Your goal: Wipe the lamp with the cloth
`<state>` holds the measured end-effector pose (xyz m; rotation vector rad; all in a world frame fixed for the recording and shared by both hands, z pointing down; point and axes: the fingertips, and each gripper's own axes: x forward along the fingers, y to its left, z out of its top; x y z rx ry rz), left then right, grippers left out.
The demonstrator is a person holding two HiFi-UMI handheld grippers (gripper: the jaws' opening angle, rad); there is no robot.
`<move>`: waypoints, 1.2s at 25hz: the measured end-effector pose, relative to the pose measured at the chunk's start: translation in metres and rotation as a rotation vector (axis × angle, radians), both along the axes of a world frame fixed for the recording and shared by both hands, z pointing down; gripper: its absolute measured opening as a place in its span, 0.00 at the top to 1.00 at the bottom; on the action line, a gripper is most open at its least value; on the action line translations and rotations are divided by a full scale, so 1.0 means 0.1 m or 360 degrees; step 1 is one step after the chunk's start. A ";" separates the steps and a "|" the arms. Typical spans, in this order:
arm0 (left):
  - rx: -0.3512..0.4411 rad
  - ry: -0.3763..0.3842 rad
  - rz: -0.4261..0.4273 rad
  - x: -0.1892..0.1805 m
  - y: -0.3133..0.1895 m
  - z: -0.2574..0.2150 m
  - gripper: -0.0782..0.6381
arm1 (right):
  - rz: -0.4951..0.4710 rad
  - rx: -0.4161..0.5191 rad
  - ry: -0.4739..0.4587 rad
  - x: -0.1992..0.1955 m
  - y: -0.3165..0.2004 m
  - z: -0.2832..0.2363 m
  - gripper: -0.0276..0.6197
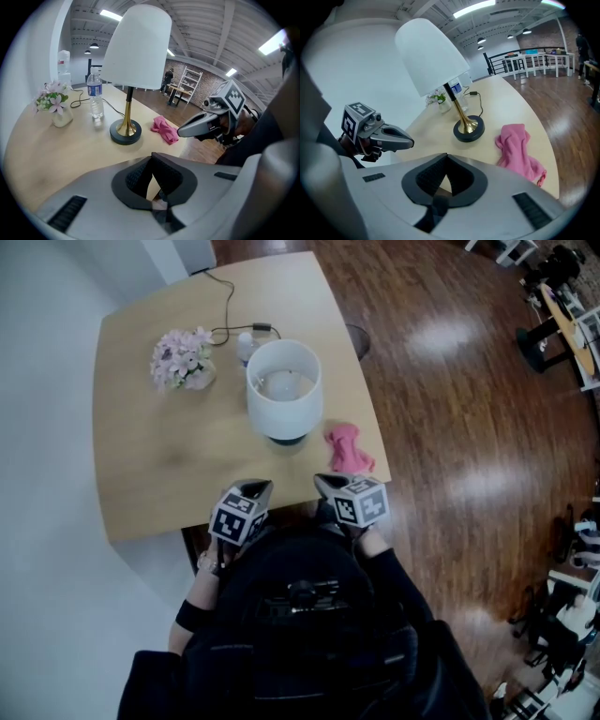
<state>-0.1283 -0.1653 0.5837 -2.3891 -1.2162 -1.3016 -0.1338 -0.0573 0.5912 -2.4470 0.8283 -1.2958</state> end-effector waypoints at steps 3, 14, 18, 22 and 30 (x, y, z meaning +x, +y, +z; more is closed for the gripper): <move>0.0007 -0.0013 0.0011 -0.02 0.01 0.03 0.89 | -0.0027 -0.0017 0.0000 -0.01 -0.02 0.02 0.95; 0.0008 -0.0028 -0.0015 -0.04 -0.03 0.05 0.89 | -0.0111 -0.0085 0.0021 -0.03 -0.04 0.03 0.96; 0.0009 -0.0029 -0.0015 -0.04 -0.03 0.07 0.89 | -0.0137 -0.0108 0.0009 -0.04 -0.06 0.06 0.96; 0.0001 -0.0032 -0.0021 -0.05 -0.03 0.06 0.89 | -0.0145 -0.0120 0.0007 -0.06 -0.06 0.05 0.96; 0.0001 -0.0028 -0.0024 -0.01 -0.03 0.08 0.89 | -0.0159 -0.0124 0.0007 -0.04 -0.07 0.06 0.96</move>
